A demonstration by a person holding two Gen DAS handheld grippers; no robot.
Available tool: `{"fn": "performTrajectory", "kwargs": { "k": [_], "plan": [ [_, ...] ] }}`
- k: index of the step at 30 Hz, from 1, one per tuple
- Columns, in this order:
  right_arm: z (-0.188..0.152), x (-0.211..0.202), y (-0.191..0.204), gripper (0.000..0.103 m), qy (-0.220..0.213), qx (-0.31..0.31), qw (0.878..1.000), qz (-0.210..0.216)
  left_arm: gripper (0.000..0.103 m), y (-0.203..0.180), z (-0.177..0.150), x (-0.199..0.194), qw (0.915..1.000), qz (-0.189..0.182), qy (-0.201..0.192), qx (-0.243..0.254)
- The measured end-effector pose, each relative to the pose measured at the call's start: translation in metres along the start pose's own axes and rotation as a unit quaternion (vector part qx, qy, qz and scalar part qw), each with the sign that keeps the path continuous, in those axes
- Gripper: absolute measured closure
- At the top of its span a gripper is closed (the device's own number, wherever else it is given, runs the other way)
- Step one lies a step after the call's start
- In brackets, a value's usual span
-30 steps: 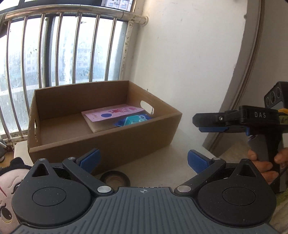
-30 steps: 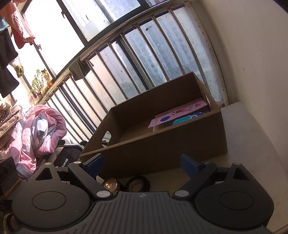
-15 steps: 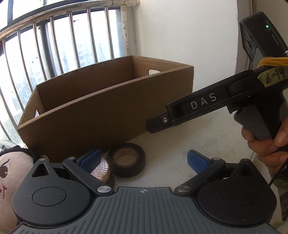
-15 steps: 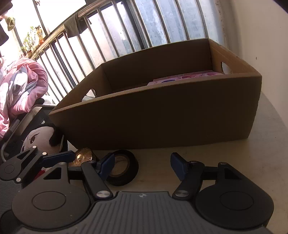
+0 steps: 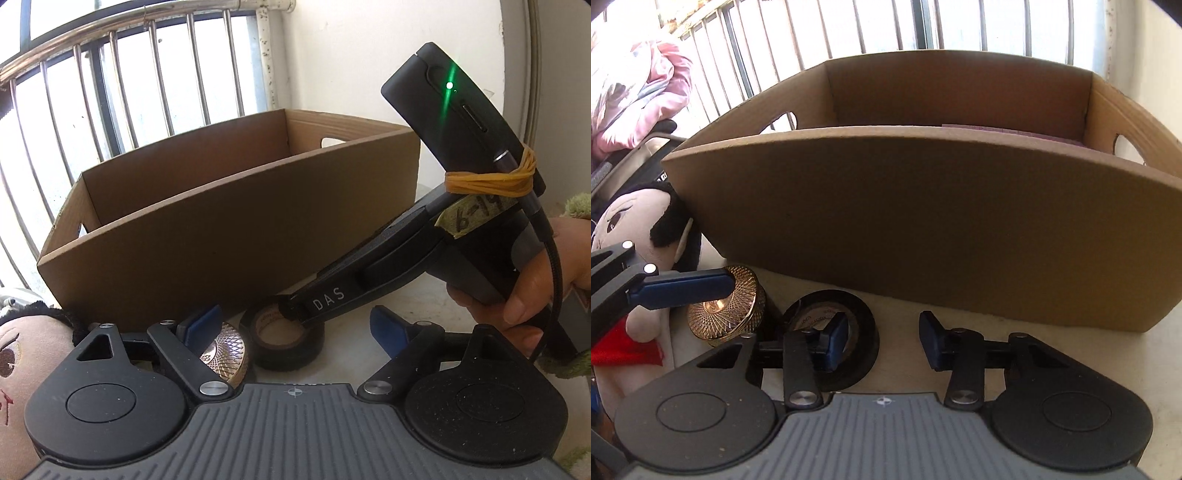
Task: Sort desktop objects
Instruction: 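Close the right tool on the black tape roll while the left tool grips its other side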
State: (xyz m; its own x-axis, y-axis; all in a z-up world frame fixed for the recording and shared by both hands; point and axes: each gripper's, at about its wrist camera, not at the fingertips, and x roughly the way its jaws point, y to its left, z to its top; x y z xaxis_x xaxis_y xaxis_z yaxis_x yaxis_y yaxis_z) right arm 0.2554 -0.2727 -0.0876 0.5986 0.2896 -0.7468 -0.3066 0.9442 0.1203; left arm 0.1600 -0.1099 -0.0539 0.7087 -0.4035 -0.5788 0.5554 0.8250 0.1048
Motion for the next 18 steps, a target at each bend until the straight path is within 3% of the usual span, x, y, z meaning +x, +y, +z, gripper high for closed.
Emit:
{"fn": "performTrajectory", "kwargs": {
  "k": [8,18],
  "plan": [
    [-0.023,-0.023,-0.019,0.064,-0.002,0.021,0.999,-0.026,0.019,-0.003,-0.001,-0.003,1.0,-0.005,-0.002,0.006],
    [-0.064,-0.057,-0.04,0.064,-0.017,0.056,0.997,-0.05,0.018,-0.033,-0.004,0.007,0.9979,-0.058,0.022,0.017]
  ]
}}
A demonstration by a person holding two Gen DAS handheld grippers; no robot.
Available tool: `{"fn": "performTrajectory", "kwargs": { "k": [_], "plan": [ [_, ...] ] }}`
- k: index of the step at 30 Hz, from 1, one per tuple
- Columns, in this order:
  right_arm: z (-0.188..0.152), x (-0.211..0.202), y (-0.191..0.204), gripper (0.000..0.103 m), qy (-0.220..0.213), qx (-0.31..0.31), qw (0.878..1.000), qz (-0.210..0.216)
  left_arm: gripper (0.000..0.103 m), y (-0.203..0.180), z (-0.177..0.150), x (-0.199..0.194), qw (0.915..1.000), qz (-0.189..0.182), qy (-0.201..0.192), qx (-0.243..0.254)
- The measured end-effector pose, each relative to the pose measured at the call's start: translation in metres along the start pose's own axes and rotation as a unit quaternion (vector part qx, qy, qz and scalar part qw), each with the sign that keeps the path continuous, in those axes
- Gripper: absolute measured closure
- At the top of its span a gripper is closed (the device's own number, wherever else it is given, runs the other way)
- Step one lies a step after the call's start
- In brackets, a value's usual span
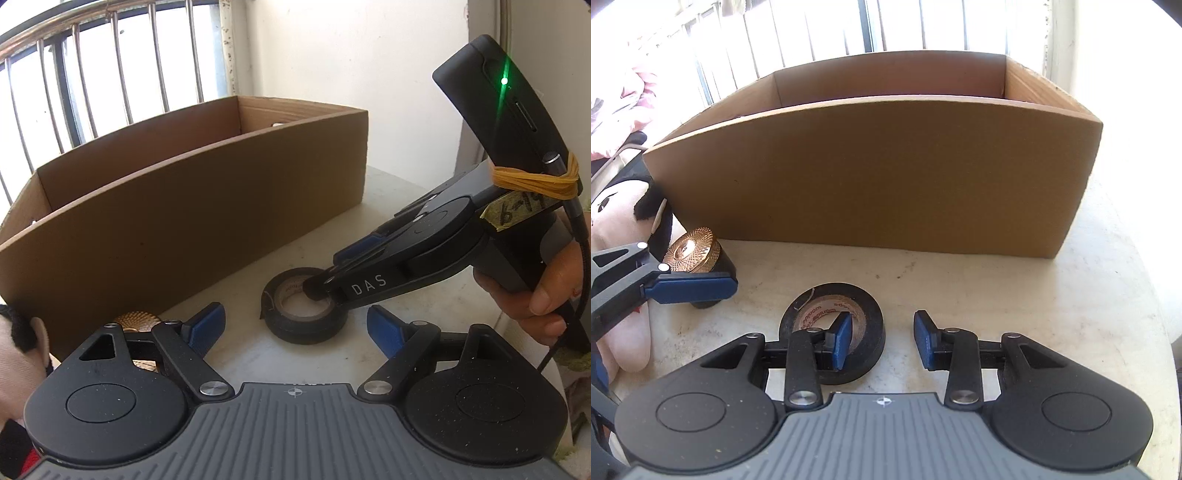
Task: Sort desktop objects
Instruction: 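Close the right tool on the black tape roll while the left tool grips its other side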
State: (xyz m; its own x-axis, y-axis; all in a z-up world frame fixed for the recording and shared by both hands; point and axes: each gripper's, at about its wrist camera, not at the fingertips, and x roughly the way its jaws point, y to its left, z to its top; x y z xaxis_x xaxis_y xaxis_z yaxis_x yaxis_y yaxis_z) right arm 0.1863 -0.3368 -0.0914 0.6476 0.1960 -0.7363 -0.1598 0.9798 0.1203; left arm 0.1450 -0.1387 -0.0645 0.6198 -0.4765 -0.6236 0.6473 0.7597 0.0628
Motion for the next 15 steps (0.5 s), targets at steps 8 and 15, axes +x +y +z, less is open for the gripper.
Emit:
{"fn": "performTrajectory", "kwargs": {
  "k": [8,15],
  "plan": [
    [-0.014,-0.009,-0.005,0.06,-0.008,0.001,1.0,0.0,0.018,-0.011,-0.003,0.025,0.9998,-0.012,0.019,0.0],
    [-0.001,-0.005,-0.01,0.06,-0.007,0.024,1.0,0.015,0.022,-0.006,-0.003,0.038,0.9992,-0.021,0.027,-0.018]
  ]
}}
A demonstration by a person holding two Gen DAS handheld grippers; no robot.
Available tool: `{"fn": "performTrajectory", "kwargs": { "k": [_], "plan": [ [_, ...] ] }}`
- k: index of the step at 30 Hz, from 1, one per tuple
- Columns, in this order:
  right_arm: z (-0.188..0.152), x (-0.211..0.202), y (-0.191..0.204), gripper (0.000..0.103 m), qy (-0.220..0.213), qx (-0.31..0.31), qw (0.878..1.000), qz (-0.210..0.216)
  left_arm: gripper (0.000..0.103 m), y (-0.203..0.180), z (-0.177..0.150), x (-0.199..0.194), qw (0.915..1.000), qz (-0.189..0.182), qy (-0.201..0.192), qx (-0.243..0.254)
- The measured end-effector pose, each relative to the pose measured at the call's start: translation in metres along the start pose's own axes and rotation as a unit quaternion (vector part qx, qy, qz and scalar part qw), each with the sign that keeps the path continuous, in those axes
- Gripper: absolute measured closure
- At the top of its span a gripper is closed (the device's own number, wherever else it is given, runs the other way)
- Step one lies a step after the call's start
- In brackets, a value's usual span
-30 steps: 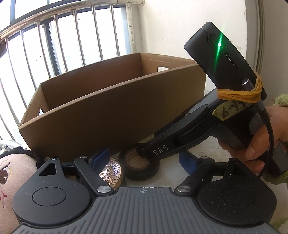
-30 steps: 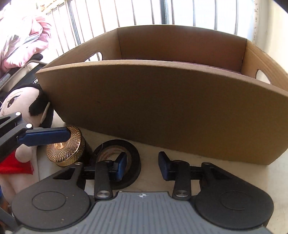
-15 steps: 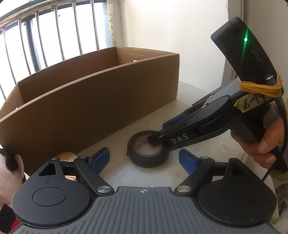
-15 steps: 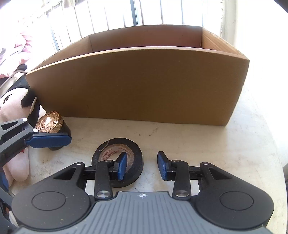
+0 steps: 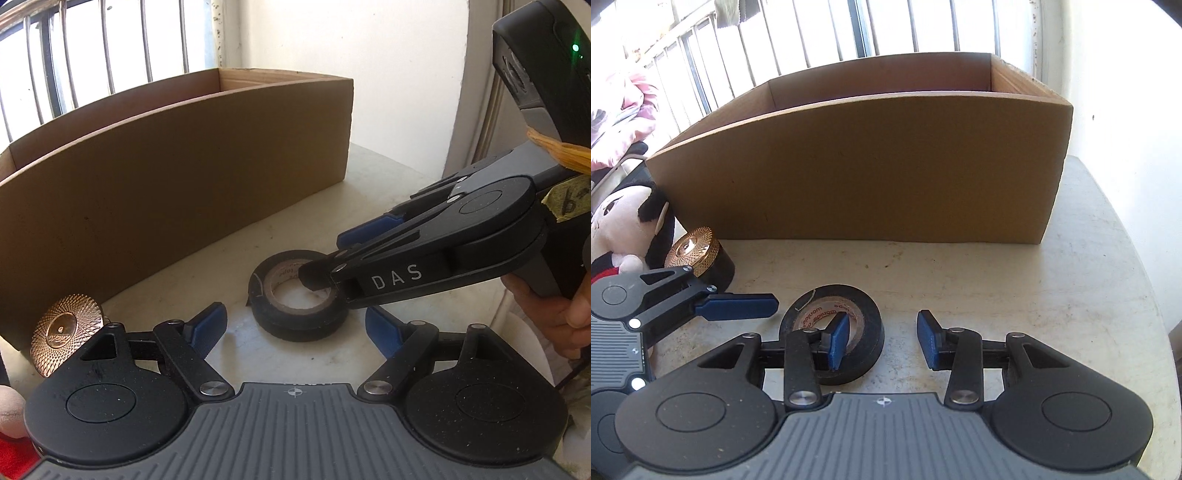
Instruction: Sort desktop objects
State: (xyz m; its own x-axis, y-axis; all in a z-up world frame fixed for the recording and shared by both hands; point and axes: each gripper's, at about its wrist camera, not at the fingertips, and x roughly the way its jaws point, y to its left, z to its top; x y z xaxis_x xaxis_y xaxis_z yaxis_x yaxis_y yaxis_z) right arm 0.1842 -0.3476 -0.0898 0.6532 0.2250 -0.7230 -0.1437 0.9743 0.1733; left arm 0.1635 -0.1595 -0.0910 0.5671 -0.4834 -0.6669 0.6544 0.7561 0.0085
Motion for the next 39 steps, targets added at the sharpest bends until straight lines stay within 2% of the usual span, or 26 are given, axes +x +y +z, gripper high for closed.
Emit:
{"fn": "performTrajectory", "kwargs": {
  "k": [10,12,18,33,36,38,39],
  "plan": [
    [0.0,0.002,-0.01,0.058,-0.001,0.031,0.999,0.022,0.03,0.003,0.0,0.006,0.9999,-0.012,-0.003,0.0],
    [0.0,0.001,-0.011,0.058,0.0,0.036,0.999,0.028,0.034,0.003,0.001,0.006,0.9999,-0.015,-0.005,0.001],
    [-0.003,0.0,-0.004,0.058,0.006,0.023,0.999,0.039,0.039,0.002,0.001,0.006,0.9998,-0.015,-0.008,0.005],
    [-0.015,-0.004,0.015,0.058,0.014,0.004,0.999,0.038,0.04,-0.006,-0.005,0.0,0.9997,-0.018,-0.006,0.014],
    [-0.015,-0.012,0.016,0.058,-0.001,-0.001,1.0,0.029,0.04,-0.006,-0.007,-0.002,0.9997,-0.018,-0.006,0.014],
    [-0.013,-0.021,0.015,0.051,-0.024,-0.003,1.0,0.012,0.04,-0.006,-0.008,-0.003,0.9997,-0.019,-0.007,0.014],
    [-0.011,-0.026,0.015,0.04,-0.036,-0.005,0.999,0.005,0.04,-0.006,-0.009,-0.004,0.9997,-0.019,-0.007,0.014]
  ]
}}
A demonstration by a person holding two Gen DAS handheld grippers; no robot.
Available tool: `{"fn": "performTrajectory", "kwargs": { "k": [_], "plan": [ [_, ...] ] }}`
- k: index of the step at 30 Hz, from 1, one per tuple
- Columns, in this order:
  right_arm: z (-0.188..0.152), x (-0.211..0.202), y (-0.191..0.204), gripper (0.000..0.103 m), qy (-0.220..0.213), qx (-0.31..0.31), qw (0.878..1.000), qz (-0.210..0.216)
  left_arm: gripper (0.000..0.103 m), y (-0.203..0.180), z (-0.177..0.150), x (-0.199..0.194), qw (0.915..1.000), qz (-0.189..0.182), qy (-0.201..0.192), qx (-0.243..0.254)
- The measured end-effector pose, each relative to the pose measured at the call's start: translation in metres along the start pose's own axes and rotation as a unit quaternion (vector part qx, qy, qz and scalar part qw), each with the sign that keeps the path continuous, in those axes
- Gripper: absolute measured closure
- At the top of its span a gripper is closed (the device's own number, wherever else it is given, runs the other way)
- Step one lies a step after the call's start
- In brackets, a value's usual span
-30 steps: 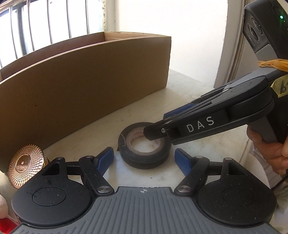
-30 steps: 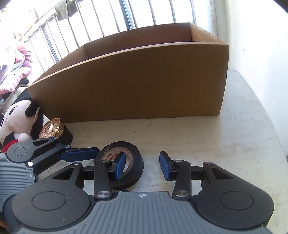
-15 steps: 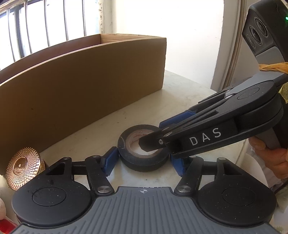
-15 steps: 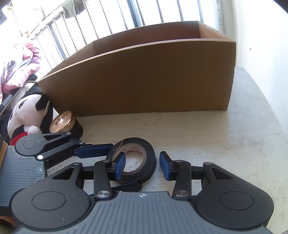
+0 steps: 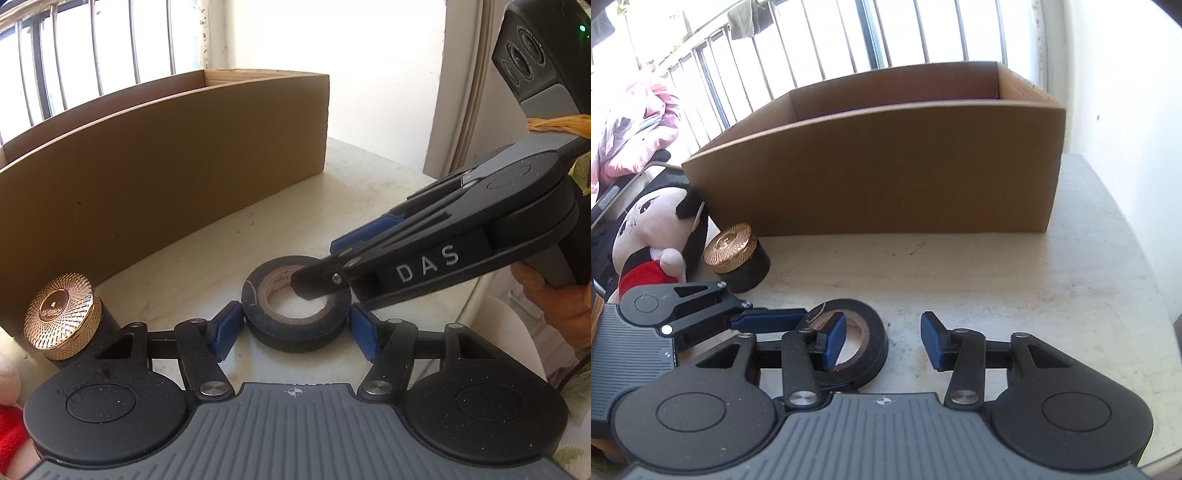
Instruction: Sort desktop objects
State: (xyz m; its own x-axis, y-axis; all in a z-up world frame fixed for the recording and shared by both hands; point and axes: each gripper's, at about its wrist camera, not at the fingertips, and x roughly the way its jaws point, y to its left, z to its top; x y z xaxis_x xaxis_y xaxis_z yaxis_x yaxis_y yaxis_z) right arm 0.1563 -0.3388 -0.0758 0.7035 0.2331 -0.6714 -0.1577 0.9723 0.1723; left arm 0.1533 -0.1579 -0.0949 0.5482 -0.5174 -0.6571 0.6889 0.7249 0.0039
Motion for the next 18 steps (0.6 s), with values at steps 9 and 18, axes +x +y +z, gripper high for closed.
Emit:
{"fn": "performTrajectory", "kwargs": {
  "k": [9,18],
  "plan": [
    [0.017,-0.037,0.006,0.0,-0.092,-0.053,0.992,-0.071,0.039,0.002,0.0,0.001,1.0,0.0,-0.004,-0.003],
    [0.013,-0.021,0.004,0.0,-0.053,-0.083,0.992,-0.077,0.039,-0.002,-0.007,-0.007,1.0,0.0,-0.008,-0.002]
  ]
}}
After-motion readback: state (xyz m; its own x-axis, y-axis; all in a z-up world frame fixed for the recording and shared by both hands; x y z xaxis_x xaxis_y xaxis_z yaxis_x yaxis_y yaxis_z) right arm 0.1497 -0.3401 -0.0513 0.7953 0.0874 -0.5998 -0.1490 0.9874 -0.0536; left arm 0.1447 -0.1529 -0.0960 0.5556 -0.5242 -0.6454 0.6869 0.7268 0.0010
